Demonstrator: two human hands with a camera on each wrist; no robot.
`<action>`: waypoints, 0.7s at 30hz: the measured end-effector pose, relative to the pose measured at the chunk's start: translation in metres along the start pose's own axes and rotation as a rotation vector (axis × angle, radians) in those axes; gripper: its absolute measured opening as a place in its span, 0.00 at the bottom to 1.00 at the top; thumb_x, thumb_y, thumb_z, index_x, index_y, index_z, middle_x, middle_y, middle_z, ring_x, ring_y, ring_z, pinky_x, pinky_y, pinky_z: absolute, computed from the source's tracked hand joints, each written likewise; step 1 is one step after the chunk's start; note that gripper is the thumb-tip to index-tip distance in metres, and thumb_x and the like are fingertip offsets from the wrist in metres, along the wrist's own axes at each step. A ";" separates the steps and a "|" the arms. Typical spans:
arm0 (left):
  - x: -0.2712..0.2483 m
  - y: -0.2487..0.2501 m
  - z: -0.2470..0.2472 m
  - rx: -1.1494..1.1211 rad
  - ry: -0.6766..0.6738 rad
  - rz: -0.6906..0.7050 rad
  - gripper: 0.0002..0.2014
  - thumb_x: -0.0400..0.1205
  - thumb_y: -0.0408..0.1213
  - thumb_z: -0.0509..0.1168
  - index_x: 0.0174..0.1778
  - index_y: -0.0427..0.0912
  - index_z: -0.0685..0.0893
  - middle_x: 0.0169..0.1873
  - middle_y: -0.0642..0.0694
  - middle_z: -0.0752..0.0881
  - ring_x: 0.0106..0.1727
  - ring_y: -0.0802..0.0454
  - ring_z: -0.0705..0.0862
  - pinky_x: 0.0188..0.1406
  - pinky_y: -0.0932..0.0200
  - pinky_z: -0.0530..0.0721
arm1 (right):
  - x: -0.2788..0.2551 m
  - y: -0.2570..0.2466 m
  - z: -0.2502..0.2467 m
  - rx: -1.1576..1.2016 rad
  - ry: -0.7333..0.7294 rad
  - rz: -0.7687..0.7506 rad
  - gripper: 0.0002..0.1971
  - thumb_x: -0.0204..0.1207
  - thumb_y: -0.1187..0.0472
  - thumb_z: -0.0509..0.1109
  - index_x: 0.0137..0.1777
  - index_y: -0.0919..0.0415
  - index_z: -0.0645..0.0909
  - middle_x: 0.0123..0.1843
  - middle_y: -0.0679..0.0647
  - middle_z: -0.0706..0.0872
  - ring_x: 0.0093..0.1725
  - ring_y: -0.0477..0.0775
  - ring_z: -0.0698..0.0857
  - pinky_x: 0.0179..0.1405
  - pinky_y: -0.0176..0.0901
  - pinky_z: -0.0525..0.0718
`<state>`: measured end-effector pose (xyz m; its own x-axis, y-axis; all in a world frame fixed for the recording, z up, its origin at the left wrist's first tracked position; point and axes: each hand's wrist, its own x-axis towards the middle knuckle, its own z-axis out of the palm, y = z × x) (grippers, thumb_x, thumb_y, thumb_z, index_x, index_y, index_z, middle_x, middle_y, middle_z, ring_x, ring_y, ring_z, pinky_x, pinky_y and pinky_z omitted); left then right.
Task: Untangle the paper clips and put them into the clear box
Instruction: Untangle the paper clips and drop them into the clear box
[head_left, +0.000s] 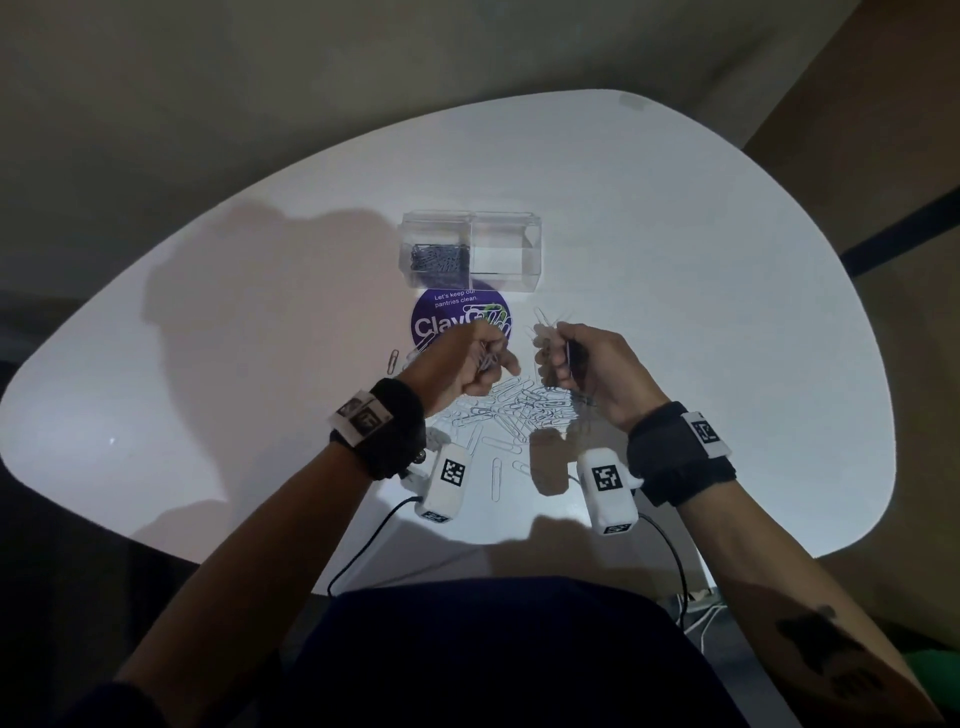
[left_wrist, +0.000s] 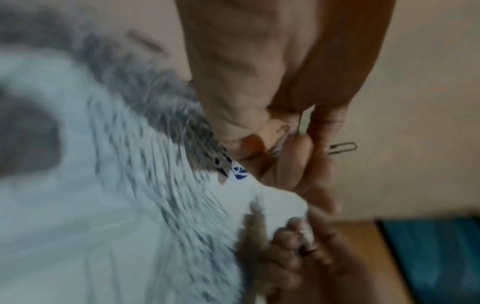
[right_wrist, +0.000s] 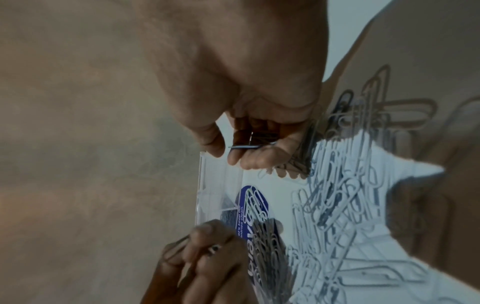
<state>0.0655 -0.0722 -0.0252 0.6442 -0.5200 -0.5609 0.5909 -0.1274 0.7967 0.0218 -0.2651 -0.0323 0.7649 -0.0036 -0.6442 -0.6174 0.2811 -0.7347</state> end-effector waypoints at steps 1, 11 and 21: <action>-0.003 0.002 0.000 -0.118 -0.002 -0.019 0.12 0.80 0.35 0.51 0.30 0.45 0.69 0.35 0.38 0.84 0.25 0.53 0.68 0.20 0.62 0.65 | 0.000 0.000 0.001 -0.017 0.001 -0.008 0.14 0.82 0.55 0.65 0.44 0.65 0.84 0.31 0.55 0.78 0.33 0.54 0.77 0.38 0.45 0.76; -0.013 0.004 -0.006 -0.245 0.089 -0.052 0.09 0.68 0.38 0.50 0.28 0.38 0.73 0.26 0.40 0.75 0.24 0.49 0.66 0.25 0.59 0.64 | -0.003 0.004 0.005 -0.029 -0.031 -0.050 0.17 0.84 0.53 0.66 0.52 0.71 0.84 0.34 0.58 0.77 0.29 0.53 0.73 0.29 0.43 0.69; -0.021 -0.005 -0.017 0.788 0.235 0.193 0.11 0.86 0.30 0.54 0.48 0.38 0.82 0.38 0.46 0.83 0.40 0.46 0.81 0.38 0.57 0.74 | -0.002 0.011 -0.007 -0.243 -0.045 -0.150 0.19 0.87 0.54 0.61 0.53 0.67 0.89 0.25 0.52 0.73 0.24 0.53 0.69 0.26 0.38 0.69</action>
<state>0.0577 -0.0461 -0.0210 0.8350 -0.4150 -0.3613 0.0047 -0.6513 0.7588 0.0122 -0.2687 -0.0400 0.8548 0.0165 -0.5187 -0.5189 0.0425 -0.8538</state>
